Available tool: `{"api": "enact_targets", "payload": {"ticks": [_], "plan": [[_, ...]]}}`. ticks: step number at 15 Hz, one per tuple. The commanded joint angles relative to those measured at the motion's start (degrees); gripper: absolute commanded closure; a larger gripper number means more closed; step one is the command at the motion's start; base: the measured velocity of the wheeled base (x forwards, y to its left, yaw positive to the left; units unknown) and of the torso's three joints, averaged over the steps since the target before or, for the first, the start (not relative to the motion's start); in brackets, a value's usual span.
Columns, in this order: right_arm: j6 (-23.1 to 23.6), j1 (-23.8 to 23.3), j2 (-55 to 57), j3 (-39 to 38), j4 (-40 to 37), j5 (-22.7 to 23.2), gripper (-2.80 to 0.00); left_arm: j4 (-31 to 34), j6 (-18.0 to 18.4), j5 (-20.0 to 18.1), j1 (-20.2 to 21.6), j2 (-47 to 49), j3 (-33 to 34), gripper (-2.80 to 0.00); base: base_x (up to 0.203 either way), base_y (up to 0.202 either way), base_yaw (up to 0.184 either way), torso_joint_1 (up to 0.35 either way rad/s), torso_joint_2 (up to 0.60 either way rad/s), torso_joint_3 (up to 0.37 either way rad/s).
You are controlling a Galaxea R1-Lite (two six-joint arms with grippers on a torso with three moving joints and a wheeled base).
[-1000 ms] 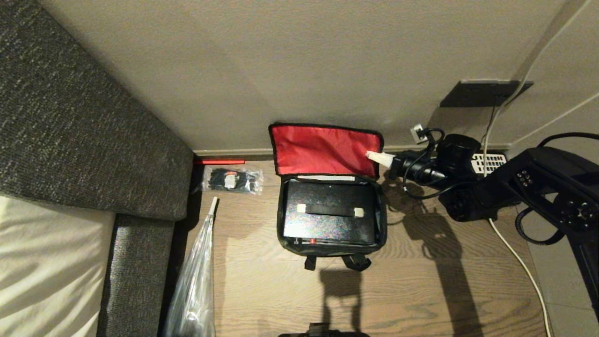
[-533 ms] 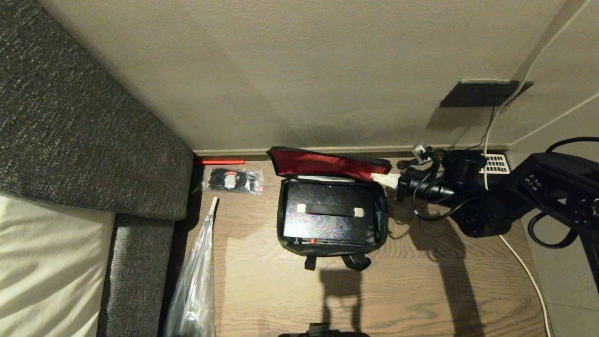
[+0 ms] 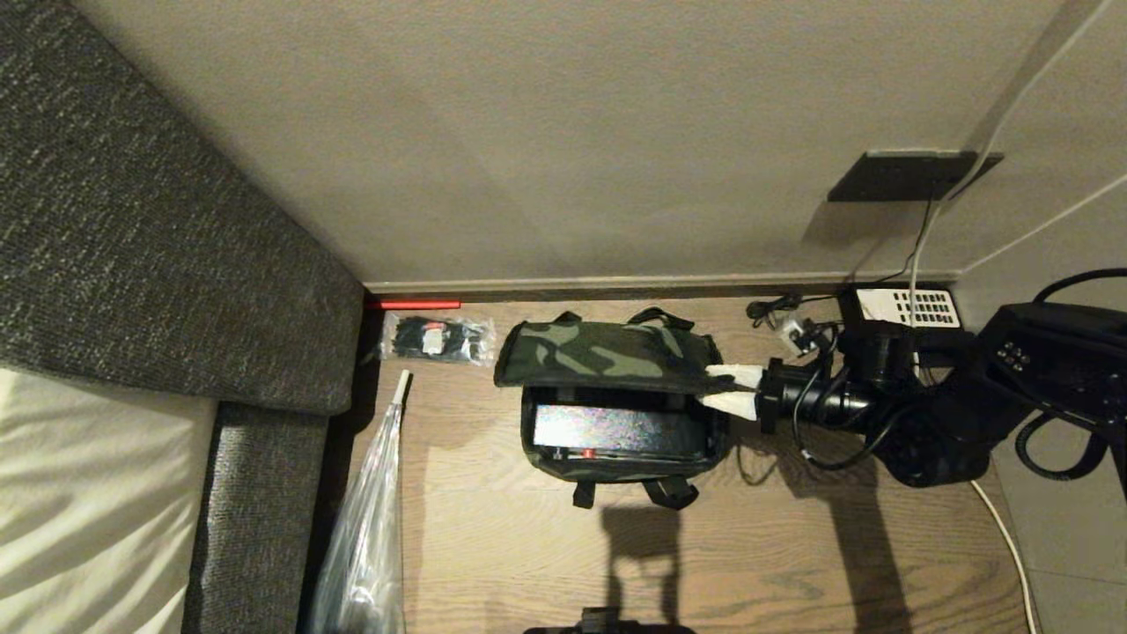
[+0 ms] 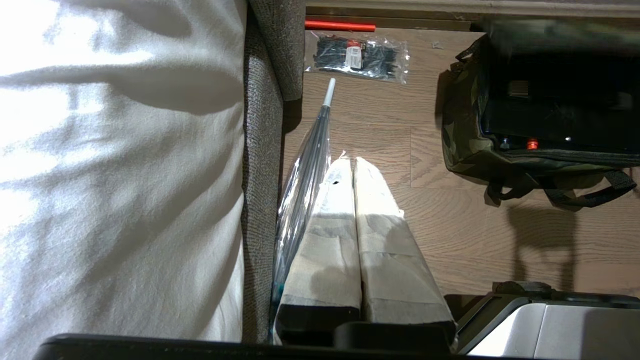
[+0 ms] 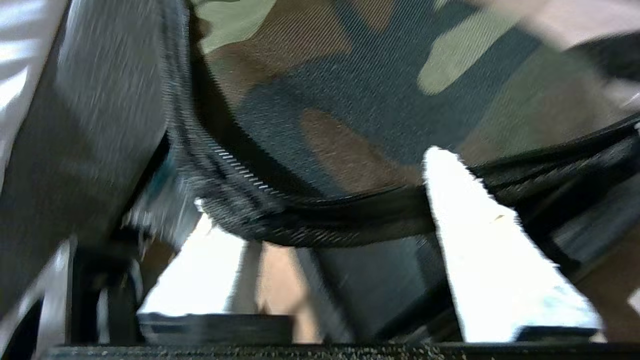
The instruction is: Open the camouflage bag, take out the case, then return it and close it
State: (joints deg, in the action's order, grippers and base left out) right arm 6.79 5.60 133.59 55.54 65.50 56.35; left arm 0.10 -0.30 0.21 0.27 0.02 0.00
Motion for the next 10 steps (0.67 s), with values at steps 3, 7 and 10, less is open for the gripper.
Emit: {"api": "enact_targets", "payload": {"ticks": [3,7,10], "plan": [[3.0,-1.7,-5.6,-8.9,-2.1,2.4,-2.8,0.0,0.0,0.1,0.0,-0.2,0.1,0.0,0.0,0.0,0.0,0.0,0.0,0.0],[3.3,-6.7,-18.0,-12.5,-11.7,7.5,-2.8,0.0,0.0,0.0,0.0,-0.1,0.1,0.0,0.0,0.0,0.0,0.0,0.0,0.0],[2.9,-8.9,-29.8,-14.5,-25.1,10.1,-2.8,0.0,0.0,0.0,0.1,-0.1,0.1,0.0,0.0,0.0,0.0,0.0,0.0,0.0]]}}
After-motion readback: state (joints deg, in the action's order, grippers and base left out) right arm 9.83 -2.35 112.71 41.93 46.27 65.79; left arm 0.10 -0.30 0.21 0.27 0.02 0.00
